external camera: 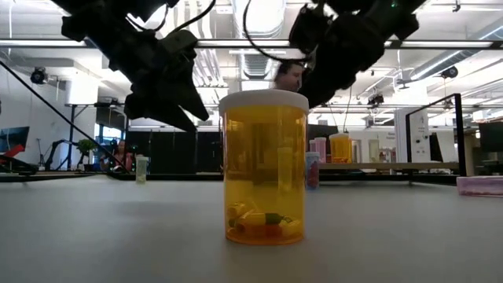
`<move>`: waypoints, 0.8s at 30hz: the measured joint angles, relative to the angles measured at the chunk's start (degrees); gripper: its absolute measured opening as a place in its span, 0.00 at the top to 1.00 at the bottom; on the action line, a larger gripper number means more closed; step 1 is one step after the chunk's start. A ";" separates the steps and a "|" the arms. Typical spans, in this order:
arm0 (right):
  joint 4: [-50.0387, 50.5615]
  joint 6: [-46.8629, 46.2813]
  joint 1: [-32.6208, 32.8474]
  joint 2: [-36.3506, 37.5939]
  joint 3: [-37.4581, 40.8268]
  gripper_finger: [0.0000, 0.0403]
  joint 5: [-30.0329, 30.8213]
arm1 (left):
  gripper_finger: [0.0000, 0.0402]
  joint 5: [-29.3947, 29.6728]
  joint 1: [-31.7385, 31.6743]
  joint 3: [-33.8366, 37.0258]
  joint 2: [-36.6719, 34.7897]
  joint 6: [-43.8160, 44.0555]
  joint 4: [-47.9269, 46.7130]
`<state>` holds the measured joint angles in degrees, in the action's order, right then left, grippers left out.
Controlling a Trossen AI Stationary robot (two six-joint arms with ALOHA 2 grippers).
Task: Pick and place medicine bottles onto shelf by color
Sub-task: Put the bottom yellow pill bottle on the shelf aligned with the other yellow pill bottle
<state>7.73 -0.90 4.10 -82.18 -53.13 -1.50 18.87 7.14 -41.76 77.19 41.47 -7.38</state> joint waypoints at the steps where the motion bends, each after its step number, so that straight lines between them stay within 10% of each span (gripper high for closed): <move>1: 0.01 0.03 0.00 -0.85 -0.30 0.42 0.00 | 0.49 0.02 0.00 0.00 0.00 -0.01 -0.15; 24: 0.61 4.52 -3.68 -10.81 -2.86 0.40 0.35 | 0.49 1.09 0.02 0.24 0.02 -0.39 -0.13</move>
<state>8.34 3.62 0.42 -92.99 -55.99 -1.15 19.96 7.16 -41.52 77.21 41.08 -7.50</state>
